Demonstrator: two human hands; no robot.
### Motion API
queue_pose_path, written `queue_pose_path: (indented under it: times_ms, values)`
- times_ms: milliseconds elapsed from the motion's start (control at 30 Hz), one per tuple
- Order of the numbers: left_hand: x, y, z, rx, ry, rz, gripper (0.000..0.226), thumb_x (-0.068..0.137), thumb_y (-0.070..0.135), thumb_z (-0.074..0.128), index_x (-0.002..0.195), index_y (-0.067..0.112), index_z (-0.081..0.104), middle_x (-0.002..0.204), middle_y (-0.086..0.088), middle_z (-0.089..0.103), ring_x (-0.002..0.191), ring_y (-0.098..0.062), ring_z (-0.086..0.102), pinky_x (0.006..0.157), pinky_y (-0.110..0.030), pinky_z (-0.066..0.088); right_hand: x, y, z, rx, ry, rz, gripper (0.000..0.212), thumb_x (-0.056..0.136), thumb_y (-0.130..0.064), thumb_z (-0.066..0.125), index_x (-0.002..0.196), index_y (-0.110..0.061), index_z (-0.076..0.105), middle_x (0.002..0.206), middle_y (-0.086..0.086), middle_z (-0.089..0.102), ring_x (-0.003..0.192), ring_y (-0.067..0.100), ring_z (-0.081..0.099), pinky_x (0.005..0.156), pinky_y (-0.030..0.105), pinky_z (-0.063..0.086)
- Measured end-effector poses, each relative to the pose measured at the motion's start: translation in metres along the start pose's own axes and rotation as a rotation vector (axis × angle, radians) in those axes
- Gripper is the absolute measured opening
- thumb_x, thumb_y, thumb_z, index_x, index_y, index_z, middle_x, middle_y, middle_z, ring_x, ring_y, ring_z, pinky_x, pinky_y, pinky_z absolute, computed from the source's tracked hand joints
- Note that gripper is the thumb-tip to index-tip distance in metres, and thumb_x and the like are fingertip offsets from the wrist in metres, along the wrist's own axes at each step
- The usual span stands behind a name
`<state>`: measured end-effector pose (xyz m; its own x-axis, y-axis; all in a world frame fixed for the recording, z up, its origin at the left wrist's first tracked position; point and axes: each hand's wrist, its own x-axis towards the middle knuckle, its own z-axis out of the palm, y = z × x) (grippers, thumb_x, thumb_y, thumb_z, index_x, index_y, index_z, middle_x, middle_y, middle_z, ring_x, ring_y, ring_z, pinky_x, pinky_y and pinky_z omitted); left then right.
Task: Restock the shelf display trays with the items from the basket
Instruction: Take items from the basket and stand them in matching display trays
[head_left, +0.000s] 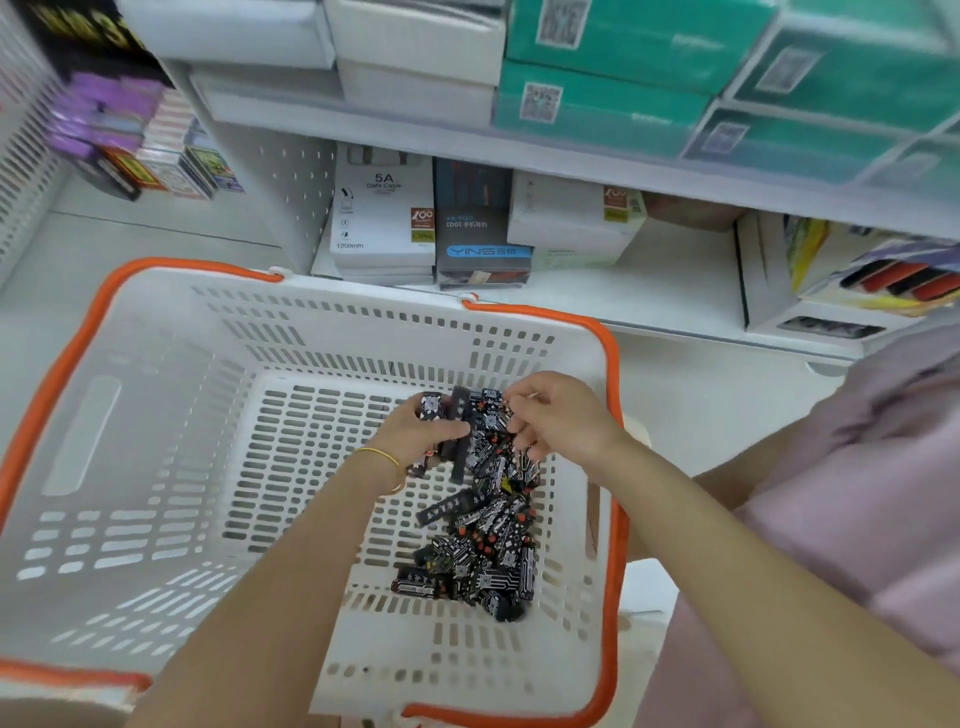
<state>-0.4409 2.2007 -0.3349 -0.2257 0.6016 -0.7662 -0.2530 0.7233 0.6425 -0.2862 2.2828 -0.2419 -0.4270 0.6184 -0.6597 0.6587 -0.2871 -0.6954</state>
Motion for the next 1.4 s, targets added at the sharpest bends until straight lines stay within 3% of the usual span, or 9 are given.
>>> queue_pose_path:
  times_ms: [67, 200, 300, 400, 533, 733, 967, 1233, 1400]
  values:
    - [-0.016, 0.023, 0.000, -0.113, -0.064, 0.007, 0.108, 0.059, 0.027, 0.088, 0.146, 0.010, 0.026, 0.113, -0.019, 0.064, 0.098, -0.031, 0.062, 0.052, -0.028, 0.048, -0.008, -0.007, -0.006, 0.086, 0.022, -0.012, 0.020, 0.096, -0.006, 0.046, 0.114, -0.005, 0.055, 0.079, 0.008, 0.059, 0.060, 0.016, 0.056, 0.051, 0.021, 0.050]
    - [-0.058, 0.072, 0.005, -0.211, -0.097, 0.127, 0.046, 0.077, 0.009, 0.074, 0.117, 0.011, 0.052, 0.096, -0.016, 0.070, 0.080, -0.027, 0.065, 0.058, -0.031, 0.050, -0.032, -0.026, -0.021, 0.259, 0.031, -0.032, 0.026, 0.093, -0.002, 0.050, 0.119, -0.005, 0.052, 0.083, 0.011, 0.056, 0.061, 0.018, 0.056, 0.051, 0.024, 0.053]
    - [-0.090, 0.105, 0.018, -0.248, -0.124, 0.218, 0.026, 0.080, 0.004, 0.068, 0.102, 0.014, 0.057, 0.085, -0.012, 0.068, 0.065, -0.019, 0.058, 0.050, -0.025, 0.041, -0.058, -0.044, -0.033, 0.380, -0.066, -0.109, 0.031, 0.092, -0.011, 0.057, 0.122, -0.008, 0.048, 0.089, 0.012, 0.059, 0.074, 0.023, 0.061, 0.063, 0.030, 0.057]
    - [-0.116, 0.133, 0.032, -0.291, -0.139, 0.287, 0.026, 0.079, 0.002, 0.067, 0.102, 0.013, 0.059, 0.083, -0.013, 0.065, 0.059, -0.017, 0.053, 0.039, -0.017, 0.036, -0.086, -0.061, -0.048, 0.453, -0.134, -0.216, 0.044, 0.088, -0.013, 0.063, 0.126, -0.012, 0.042, 0.102, 0.015, 0.062, 0.085, 0.026, 0.065, 0.073, 0.035, 0.059]
    - [-0.152, 0.166, 0.055, -0.305, -0.143, 0.378, 0.030, 0.077, -0.001, 0.069, 0.099, 0.013, 0.054, 0.076, -0.012, 0.064, 0.054, -0.017, 0.053, 0.038, -0.017, 0.036, -0.117, -0.081, -0.074, 0.368, -0.043, -0.359, 0.053, 0.086, -0.010, 0.064, 0.131, -0.016, 0.036, 0.088, 0.008, 0.061, 0.080, 0.023, 0.066, 0.077, 0.040, 0.058]
    - [-0.210, 0.213, 0.096, -0.187, -0.155, 0.543, 0.043, 0.067, 0.008, 0.078, 0.104, 0.011, 0.057, 0.075, -0.007, 0.064, 0.055, -0.016, 0.053, 0.039, -0.019, 0.035, -0.169, -0.107, -0.119, 0.268, 0.088, -0.539, 0.031, 0.086, -0.002, 0.063, 0.106, -0.021, 0.050, 0.077, 0.010, 0.057, 0.065, 0.019, 0.062, 0.074, 0.045, 0.056]
    - [-0.274, 0.292, 0.152, -0.089, -0.192, 0.703, 0.022, 0.077, 0.004, 0.070, 0.092, 0.013, 0.057, 0.074, -0.007, 0.063, 0.056, -0.017, 0.055, 0.036, -0.016, 0.035, -0.234, -0.134, -0.202, 0.307, 0.194, -0.698, 0.034, 0.082, 0.000, 0.066, 0.100, -0.027, 0.056, 0.078, 0.004, 0.053, 0.069, 0.016, 0.060, 0.066, 0.032, 0.056]
    - [-0.312, 0.347, 0.210, -0.032, -0.281, 0.738, 0.038, 0.076, 0.005, 0.073, 0.108, 0.011, 0.055, 0.082, -0.010, 0.064, 0.061, -0.018, 0.055, 0.036, -0.017, 0.034, -0.264, -0.150, -0.274, 0.275, 0.499, -0.856, 0.011, 0.085, -0.015, 0.066, 0.092, -0.018, 0.058, 0.066, 0.002, 0.058, 0.055, 0.010, 0.052, 0.052, 0.025, 0.043]
    - [-0.315, 0.366, 0.231, -0.020, -0.283, 0.746, 0.094, 0.068, 0.010, 0.079, 0.145, 0.007, 0.025, 0.090, -0.017, 0.072, 0.088, -0.031, 0.066, 0.037, -0.020, 0.037, -0.267, -0.165, -0.309, 0.290, 0.807, -0.893, 0.008, 0.090, -0.017, 0.060, 0.089, -0.015, 0.052, 0.069, 0.002, 0.059, 0.055, 0.015, 0.056, 0.051, 0.029, 0.050]
